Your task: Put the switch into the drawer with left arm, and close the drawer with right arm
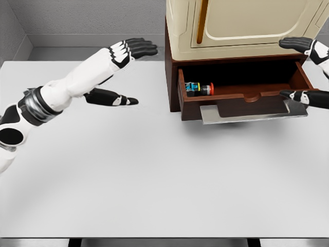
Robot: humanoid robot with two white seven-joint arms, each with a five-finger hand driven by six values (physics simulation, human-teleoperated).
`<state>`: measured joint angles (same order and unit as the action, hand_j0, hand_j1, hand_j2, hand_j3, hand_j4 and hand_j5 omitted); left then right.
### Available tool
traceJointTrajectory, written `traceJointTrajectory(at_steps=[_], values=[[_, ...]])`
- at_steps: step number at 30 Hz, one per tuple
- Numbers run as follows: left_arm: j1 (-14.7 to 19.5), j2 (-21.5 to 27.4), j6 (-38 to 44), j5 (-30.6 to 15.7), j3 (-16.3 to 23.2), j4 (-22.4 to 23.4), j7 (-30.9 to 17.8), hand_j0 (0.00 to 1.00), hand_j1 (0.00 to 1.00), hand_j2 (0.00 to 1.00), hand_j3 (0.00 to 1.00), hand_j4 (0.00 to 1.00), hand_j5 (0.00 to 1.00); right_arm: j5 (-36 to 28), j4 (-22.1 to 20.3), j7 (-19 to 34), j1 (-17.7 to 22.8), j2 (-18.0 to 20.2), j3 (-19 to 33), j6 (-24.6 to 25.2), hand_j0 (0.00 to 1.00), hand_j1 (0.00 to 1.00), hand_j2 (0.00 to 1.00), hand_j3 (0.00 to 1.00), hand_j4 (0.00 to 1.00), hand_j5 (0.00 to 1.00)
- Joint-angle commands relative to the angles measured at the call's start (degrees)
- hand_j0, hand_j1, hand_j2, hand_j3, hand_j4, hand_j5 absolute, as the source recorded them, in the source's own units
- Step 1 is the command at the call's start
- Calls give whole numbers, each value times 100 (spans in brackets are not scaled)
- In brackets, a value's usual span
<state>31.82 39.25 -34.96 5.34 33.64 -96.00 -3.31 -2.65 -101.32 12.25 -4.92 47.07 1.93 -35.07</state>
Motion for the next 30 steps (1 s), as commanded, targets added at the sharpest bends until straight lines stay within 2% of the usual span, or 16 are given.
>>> traceJointTrajectory(at_steps=[1, 3, 5, 9, 11, 14, 15, 16, 19, 23, 26, 28, 30], values=[[0, 170, -4, -261, -173, 143, 14, 100, 100, 100, 100, 100, 100, -43, -2, 6, -9, 180, 9, 7, 72, 72, 72, 72, 72, 72], [-44, 232, -4, -261, -305, 196, 14, 100, 100, 100, 100, 100, 100, -34, -2, 6, -70, 277, 0, 7, 69, 69, 69, 69, 69, 69], [-255, 311, -4, -261, -542, 301, 14, 100, 100, 100, 100, 100, 100, 1, -11, 15, -79, 277, 0, 7, 68, 68, 68, 68, 68, 68], [-308, 434, -4, -288, -656, 486, 14, 100, 100, 100, 100, 100, 100, 1, -11, 15, -88, 435, -8, 7, 68, 68, 68, 68, 68, 68], [-668, 548, -4, -288, -1069, 486, 14, 100, 100, 100, 100, 100, 100, 10, -11, 15, -105, 514, -61, 7, 68, 68, 68, 68, 68, 68], [-712, 584, -4, -288, -1078, 486, 14, 100, 100, 100, 100, 100, 100, 10, -11, 6, -325, 733, -236, 7, 68, 68, 68, 68, 68, 68], [-712, 601, -4, -288, -1087, 486, 14, 100, 100, 100, 100, 100, 100, 10, -11, 15, -597, 830, -693, 7, 67, 67, 67, 67, 67, 67], [-712, 601, -4, -288, -1122, 486, 14, 100, 100, 100, 100, 100, 100, 10, -11, 6, -756, 848, -922, 7, 67, 67, 67, 67, 67, 67], [-826, 636, -4, -288, -1201, 486, 14, 100, 100, 100, 100, 100, 100, 10, -11, -29, -791, 1182, -993, 7, 67, 67, 67, 67, 67, 67], [-993, 707, -4, -279, -1333, 530, 14, 100, 100, 100, 100, 100, 100, 1, -11, -56, -791, 1217, -966, 7, 64, 64, 64, 64, 64, 64], [-1134, 724, -4, -270, -1421, 627, 14, 100, 100, 100, 100, 100, 100, -8, -11, -56, -870, 1278, -1203, 7, 64, 64, 64, 64, 64, 64], [-1134, 724, -4, -270, -1430, 644, 14, 100, 100, 100, 100, 100, 100, -8, -11, -56, -1160, 1410, -1546, 7, 64, 64, 64, 64, 64, 64], [-1134, 724, -4, -270, -1456, 679, 14, 100, 100, 100, 100, 100, 100, 1, -11, -56, -1239, 1481, -1643, 7, 65, 65, 65, 65, 65, 65]])
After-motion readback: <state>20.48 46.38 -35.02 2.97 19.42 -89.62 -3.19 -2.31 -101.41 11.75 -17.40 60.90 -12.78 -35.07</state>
